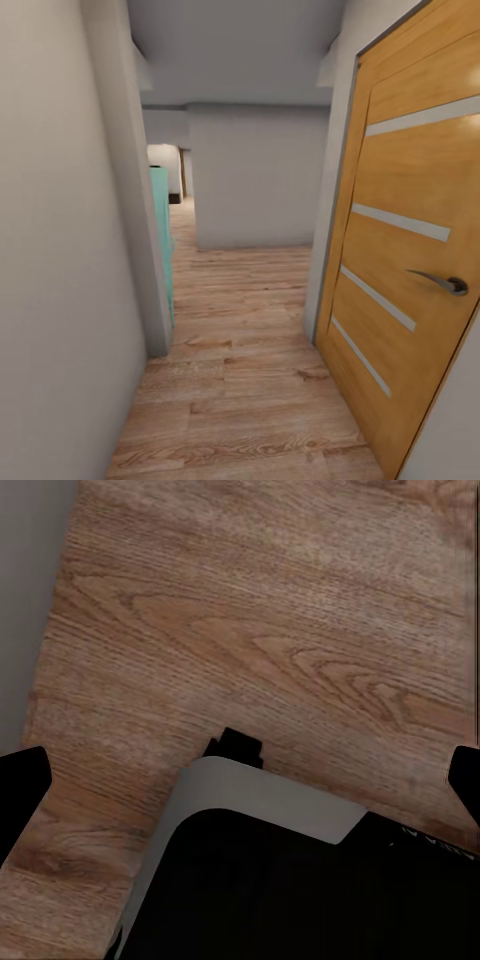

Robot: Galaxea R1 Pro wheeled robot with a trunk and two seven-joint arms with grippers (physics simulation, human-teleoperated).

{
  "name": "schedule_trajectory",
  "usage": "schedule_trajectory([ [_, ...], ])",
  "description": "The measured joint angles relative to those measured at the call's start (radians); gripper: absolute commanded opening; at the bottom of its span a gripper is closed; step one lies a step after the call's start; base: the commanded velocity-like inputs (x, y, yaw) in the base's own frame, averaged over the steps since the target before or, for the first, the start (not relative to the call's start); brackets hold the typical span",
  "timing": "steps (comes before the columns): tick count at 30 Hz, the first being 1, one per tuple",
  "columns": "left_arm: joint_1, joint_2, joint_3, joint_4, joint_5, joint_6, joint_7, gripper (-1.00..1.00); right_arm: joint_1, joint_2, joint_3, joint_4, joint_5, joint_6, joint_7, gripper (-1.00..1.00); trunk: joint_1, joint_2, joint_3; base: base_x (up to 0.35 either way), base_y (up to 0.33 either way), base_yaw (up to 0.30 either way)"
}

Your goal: Move the two storage containers from the living room to the garage. In the garage, place one container on the floor and stack the other container on top of it (either order is fine).

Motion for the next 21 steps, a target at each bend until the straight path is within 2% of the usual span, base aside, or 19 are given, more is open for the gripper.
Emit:
schedule_trajectory([
  [21, 0.000, 0.001, 0.000, 0.000, 0.000, 0.003, 0.000, 1.00, 0.000, -0.002, 0.001, 0.000, 0.001, -0.003, 0.000, 1.00, 0.000, 0.000, 0.000, 0.322, 0.000, 0.000],
])
